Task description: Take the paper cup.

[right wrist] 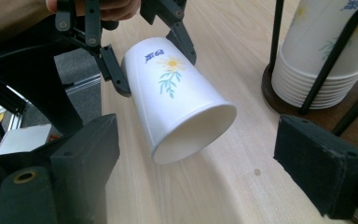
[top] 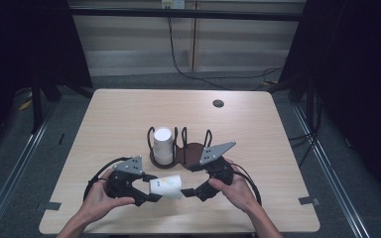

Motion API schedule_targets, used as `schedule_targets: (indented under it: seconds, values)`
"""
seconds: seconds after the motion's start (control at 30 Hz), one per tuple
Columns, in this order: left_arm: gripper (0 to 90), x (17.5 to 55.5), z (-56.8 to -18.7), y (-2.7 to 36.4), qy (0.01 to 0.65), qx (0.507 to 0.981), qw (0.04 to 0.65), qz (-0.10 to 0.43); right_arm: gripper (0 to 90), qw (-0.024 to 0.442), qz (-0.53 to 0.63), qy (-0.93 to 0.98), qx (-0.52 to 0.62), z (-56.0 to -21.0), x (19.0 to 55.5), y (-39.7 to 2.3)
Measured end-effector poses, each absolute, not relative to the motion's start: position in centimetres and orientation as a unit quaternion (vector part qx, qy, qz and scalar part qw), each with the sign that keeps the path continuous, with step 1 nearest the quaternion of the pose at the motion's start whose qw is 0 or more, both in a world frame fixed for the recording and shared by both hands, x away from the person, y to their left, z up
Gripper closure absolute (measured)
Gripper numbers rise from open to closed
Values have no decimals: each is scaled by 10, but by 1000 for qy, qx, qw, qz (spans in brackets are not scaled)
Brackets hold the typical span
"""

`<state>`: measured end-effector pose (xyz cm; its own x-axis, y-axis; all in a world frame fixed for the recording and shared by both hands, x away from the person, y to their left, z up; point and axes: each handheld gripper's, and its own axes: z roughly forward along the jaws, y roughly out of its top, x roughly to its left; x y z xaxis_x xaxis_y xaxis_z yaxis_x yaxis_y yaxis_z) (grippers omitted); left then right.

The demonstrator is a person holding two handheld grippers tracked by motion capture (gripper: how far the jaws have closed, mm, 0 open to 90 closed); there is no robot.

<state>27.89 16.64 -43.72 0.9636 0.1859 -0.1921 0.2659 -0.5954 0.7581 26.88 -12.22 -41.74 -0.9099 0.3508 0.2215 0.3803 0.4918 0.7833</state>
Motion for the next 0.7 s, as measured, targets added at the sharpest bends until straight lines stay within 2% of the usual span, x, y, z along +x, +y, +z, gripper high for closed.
schedule_targets:
  seconds: [0.7]
  values:
    - [363,277,-432,172,125,849,510,-53,152,33,-502,-838,-214,-424,268,-130]
